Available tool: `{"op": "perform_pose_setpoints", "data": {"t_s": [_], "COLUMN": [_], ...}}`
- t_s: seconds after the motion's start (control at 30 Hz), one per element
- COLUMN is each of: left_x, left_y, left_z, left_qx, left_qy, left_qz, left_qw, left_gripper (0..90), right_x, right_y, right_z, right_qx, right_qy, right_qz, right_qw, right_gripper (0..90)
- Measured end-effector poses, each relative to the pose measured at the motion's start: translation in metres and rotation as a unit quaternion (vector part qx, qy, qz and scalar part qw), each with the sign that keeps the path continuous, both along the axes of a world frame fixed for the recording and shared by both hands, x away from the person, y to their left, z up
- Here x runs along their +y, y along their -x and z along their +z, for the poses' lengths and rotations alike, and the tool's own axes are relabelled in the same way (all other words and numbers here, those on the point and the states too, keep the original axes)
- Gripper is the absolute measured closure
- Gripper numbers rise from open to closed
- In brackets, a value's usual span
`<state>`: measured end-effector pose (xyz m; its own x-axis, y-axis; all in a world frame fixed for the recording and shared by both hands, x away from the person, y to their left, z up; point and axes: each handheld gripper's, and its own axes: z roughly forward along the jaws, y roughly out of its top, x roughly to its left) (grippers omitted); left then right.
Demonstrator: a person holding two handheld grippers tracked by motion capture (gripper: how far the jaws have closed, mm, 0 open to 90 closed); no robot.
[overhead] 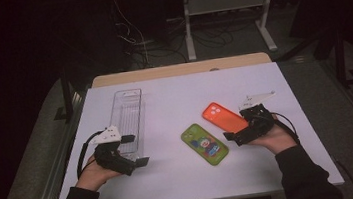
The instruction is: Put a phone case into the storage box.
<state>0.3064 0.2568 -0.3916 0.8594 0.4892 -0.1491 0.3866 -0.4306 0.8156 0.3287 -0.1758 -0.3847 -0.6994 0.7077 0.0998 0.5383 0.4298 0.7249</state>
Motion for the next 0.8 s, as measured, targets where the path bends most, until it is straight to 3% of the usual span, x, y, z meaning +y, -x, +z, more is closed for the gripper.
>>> {"op": "perform_pose_setpoints", "data": {"t_s": [0.13,0.3,0.67,0.8], "left_x": [0.001,0.000,0.001,0.000], "left_y": [-0.001,0.000,0.000,0.000], "left_z": [0.000,0.000,0.001,0.001], "left_qx": [-0.007,-0.002,-0.003,-0.002], "left_qy": [-0.004,0.002,0.003,0.003], "left_qz": [-0.005,-0.001,-0.004,-0.004], "left_qw": [1.0000,1.0000,1.0000,1.0000], "left_gripper": [0.0,0.0,0.0,0.0], "right_x": [0.001,0.001,-0.001,-0.001], "right_y": [-0.007,-0.019,-0.047,-0.060], "right_z": [0.001,0.003,0.011,0.012], "right_qx": [0.001,0.009,0.003,0.007], "right_qy": [0.003,0.001,-0.010,0.002], "right_qz": [-0.001,-0.005,-0.021,-0.027], "right_qw": [1.0000,1.0000,0.9997,0.9996], "right_gripper": [0.0,0.0,0.0,0.0]}}
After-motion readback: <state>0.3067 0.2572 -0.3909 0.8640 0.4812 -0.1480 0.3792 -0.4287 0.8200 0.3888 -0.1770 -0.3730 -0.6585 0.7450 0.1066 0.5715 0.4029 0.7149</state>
